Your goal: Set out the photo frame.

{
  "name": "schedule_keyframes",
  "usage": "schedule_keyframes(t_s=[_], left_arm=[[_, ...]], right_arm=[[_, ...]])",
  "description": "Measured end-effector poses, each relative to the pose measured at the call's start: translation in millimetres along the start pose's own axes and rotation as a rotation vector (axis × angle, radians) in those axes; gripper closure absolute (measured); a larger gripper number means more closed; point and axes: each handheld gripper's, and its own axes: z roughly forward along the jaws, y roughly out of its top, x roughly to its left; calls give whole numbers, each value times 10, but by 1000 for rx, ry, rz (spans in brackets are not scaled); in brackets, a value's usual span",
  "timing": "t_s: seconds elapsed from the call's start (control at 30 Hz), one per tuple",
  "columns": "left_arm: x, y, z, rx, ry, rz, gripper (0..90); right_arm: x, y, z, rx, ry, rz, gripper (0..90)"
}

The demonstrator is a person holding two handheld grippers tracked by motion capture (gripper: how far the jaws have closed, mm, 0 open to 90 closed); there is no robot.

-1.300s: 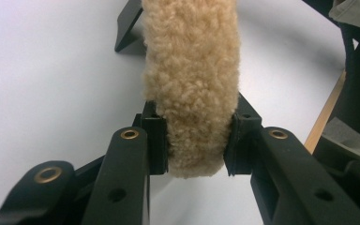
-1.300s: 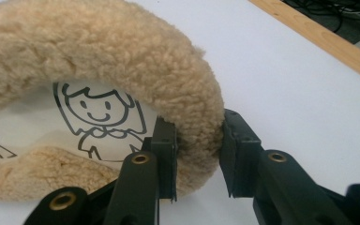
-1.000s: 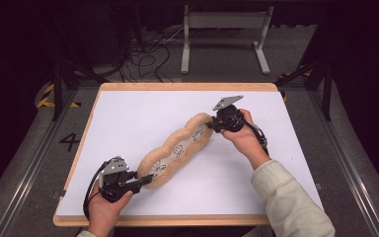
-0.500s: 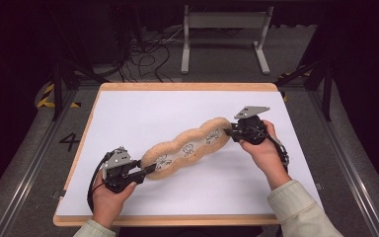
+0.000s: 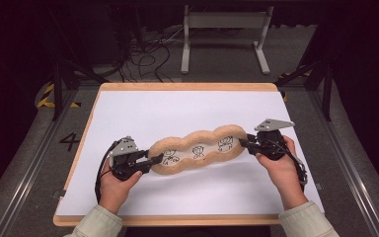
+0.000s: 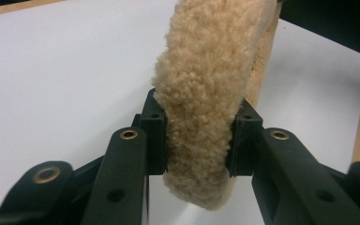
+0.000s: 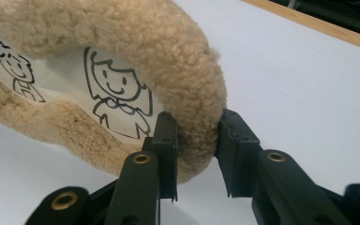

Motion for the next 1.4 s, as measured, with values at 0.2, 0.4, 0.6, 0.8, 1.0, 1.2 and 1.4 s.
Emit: schedule_keyframes(t_s=[0.2, 0.4, 0.6, 0.8, 1.0, 1.2, 1.4], left_arm=[[63, 70, 103, 5, -49, 38, 665], [177, 86, 235, 8, -108, 31, 665], [259, 81, 338, 40, -154, 37, 664], [381, 27, 426, 84, -183, 21, 664], [391, 4, 427, 100, -184, 14, 660], [341, -18, 409, 120, -182, 17, 634], [333, -37, 339, 113, -153, -12, 449]], right_arm=[[-5, -138, -172, 0, -12, 35, 700], [1, -282, -269, -11, -14, 72, 696], [-40, -416, -248, -5, 11, 120, 696], [-31, -534, -164, 31, 35, 139, 693], [-6, -544, -196, 19, 53, 140, 690], [-1, -573, -223, 27, 76, 116, 680], [-22, -583, -271, 16, 99, 117, 568]])
